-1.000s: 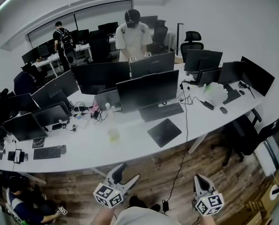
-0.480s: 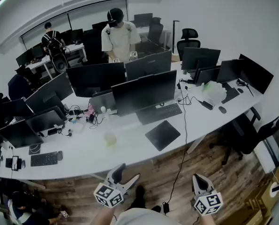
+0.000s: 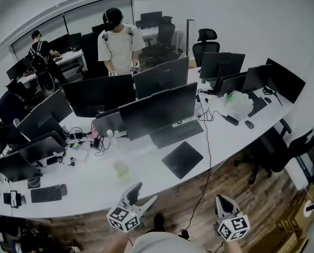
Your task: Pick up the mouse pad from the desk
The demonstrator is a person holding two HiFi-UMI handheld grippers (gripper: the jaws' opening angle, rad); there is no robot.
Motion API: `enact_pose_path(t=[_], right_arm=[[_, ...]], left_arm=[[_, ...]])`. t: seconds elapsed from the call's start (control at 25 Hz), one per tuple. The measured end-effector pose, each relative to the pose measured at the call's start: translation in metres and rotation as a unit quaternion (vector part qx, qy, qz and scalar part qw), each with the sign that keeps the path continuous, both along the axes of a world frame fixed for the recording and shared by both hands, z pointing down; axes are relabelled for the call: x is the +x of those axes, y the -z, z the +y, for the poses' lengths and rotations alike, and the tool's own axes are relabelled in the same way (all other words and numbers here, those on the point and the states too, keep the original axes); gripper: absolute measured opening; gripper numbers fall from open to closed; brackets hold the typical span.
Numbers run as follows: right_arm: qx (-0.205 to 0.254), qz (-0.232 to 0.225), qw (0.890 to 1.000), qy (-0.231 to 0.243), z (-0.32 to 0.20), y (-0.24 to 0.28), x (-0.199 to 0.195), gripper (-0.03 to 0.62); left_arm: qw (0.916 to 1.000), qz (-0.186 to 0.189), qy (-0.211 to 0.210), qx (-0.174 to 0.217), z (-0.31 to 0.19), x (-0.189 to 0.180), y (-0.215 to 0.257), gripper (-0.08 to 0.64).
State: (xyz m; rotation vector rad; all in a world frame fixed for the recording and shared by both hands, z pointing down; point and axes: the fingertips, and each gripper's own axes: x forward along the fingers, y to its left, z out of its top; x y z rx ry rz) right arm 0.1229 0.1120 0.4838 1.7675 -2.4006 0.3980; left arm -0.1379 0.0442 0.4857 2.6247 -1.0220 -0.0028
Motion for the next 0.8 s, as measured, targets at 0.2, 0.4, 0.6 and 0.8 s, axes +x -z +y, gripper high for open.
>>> enact_pose_path(t=[0.2, 0.4, 0.6, 0.8], right_arm=[[-0.001, 0.006, 1.000, -0.013, -0.034, -0.001, -0.014, 0.011], [-0.004, 0.010, 1.000, -0.026, -0.062, -0.004, -0.033, 0.011], [-0.010, 0.014, 0.999, -0.041, -0.080, -0.007, -0.040, 0.011], [-0.020, 0.019, 0.999, -0.043, -0.096, -0.011, -0.041, 0.011]], left_arm=[[0.9998, 0.001, -0.019, -0.001, -0.038, -0.008, -0.002, 0.357], [0.9993, -0.003, -0.038, -0.003, -0.073, -0.021, -0.008, 0.357], [0.9989, -0.005, -0.047, -0.006, -0.099, -0.029, -0.013, 0.359], [0.9987, -0.006, -0.048, -0.014, -0.115, -0.030, -0.020, 0.360]])
